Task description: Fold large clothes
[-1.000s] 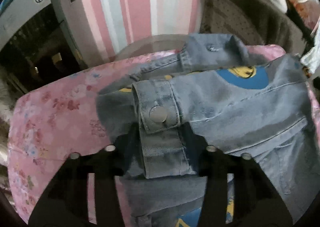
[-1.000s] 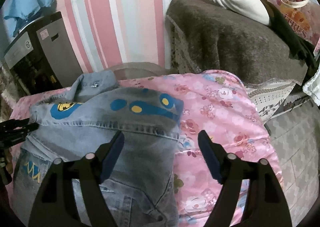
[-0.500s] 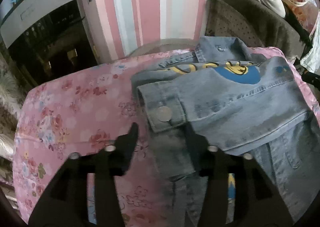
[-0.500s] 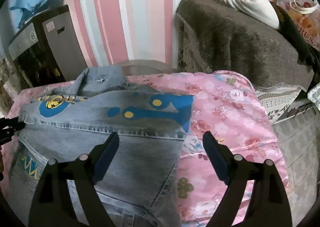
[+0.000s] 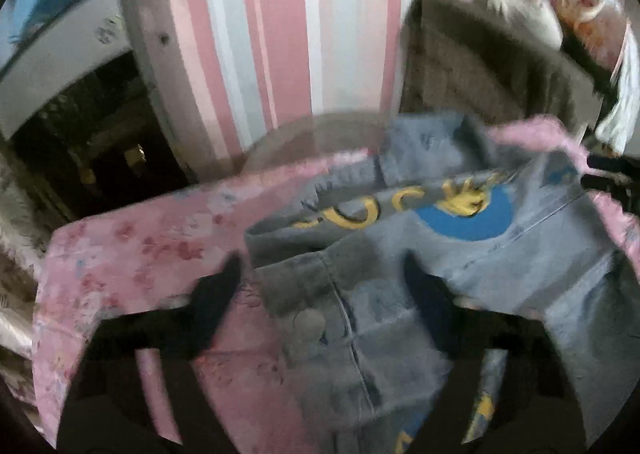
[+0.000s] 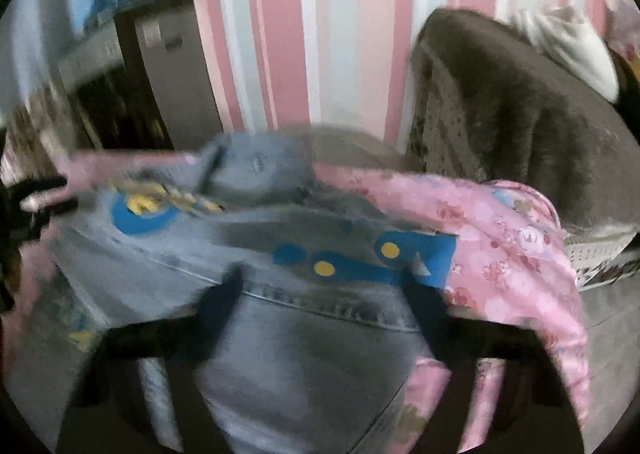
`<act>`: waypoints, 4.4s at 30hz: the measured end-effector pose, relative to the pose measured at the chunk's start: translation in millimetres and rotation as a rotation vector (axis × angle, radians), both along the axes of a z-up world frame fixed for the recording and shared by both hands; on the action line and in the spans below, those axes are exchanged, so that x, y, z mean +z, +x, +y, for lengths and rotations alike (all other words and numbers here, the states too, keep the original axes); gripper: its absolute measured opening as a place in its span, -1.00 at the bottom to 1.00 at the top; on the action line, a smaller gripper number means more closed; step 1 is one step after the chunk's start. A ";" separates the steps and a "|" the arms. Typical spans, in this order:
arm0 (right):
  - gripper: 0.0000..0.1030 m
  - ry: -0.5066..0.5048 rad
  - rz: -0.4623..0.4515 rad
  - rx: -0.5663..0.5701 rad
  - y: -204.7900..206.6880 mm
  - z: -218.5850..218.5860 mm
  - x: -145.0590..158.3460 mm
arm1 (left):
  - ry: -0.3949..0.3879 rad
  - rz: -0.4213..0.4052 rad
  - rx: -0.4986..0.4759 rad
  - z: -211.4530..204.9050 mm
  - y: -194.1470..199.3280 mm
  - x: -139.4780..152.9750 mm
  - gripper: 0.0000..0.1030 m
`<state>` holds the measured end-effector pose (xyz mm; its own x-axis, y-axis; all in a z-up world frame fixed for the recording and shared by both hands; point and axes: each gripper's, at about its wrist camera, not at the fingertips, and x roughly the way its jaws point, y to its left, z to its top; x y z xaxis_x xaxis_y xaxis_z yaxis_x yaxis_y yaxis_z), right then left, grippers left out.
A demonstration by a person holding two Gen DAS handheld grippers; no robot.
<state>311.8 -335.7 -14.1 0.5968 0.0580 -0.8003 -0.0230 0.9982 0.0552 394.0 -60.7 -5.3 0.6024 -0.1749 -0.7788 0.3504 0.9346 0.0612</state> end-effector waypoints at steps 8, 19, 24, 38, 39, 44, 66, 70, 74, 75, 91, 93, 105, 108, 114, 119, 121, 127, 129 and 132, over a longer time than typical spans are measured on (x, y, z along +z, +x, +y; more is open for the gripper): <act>-0.63 -0.008 0.119 -0.016 43.4 -20.2 -37.3 | 0.080 0.073 0.001 -10.3 32.3 -40.7 0.08; 0.46 -0.048 -0.022 -0.006 -19.6 -4.7 20.9 | 0.076 -0.063 0.056 0.7 -15.6 -7.9 0.94; 0.81 -0.088 -0.071 -0.012 -53.5 7.7 34.7 | 0.055 -0.071 0.065 -0.2 -48.0 0.6 0.94; 0.95 0.037 -0.253 -0.076 -198.4 54.4 60.3 | -0.124 -0.155 0.054 30.2 -184.1 27.3 0.94; 0.95 0.072 -0.257 -0.060 -210.5 60.3 54.2 | -0.131 -0.158 0.051 31.2 -193.6 26.5 0.94; 0.95 0.065 -0.238 -0.091 -229.6 78.1 30.1 | -0.113 -0.162 0.088 36.4 -234.4 14.3 0.94; 0.96 0.060 -0.086 -0.080 -237.6 118.0 -27.3 | 0.059 -0.142 0.250 17.9 -264.7 -32.5 0.94; 0.96 0.118 -0.021 -0.104 -236.5 109.3 -37.8 | 0.069 -0.155 0.255 17.2 -278.6 -26.8 0.94; 0.96 0.097 -0.013 -0.113 -242.9 111.1 -39.2 | 0.036 -0.150 0.247 21.7 -295.1 -25.6 0.94; 0.96 0.092 -0.012 -0.112 -243.6 111.8 -38.9 | 0.031 -0.149 0.236 23.0 -298.9 -26.2 0.94; 0.95 -0.055 -0.229 -0.182 -328.3 94.2 12.7 | -0.160 -0.066 0.147 53.7 -323.6 -29.4 0.94; 0.95 -0.080 -0.223 -0.202 -331.8 89.7 13.0 | -0.123 -0.093 0.145 55.2 -328.9 -25.8 0.94; 0.47 0.122 -0.047 -0.252 -325.8 43.1 -24.0 | -0.204 -0.003 0.137 90.8 -327.4 -23.0 0.94; 0.43 0.203 -0.017 -0.245 -321.7 36.9 -32.8 | -0.185 -0.027 0.134 90.3 -333.7 -19.8 0.94; 0.43 0.333 -0.083 -0.269 -325.4 9.8 -14.1 | -0.141 -0.058 0.132 96.6 -335.8 -15.1 0.94; -0.01 0.314 0.017 -0.267 -309.7 8.8 -30.1 | -0.162 -0.024 0.140 98.4 -325.7 -24.9 0.94; -0.28 0.361 0.049 -0.248 -306.7 9.7 -41.1 | -0.181 -0.018 0.145 100.7 -323.7 -25.7 0.94; -0.74 0.442 -0.126 -0.179 -325.8 17.4 -2.4 | -0.195 -0.036 0.132 101.8 -323.2 -17.7 0.94; -0.75 0.428 -0.227 -0.216 -336.9 7.7 21.2 | -0.191 -0.052 0.127 101.5 -324.8 -13.1 0.94; -0.75 0.273 -0.195 -0.270 -333.2 4.3 21.7 | -0.201 -0.047 0.117 100.5 -326.1 -11.7 0.94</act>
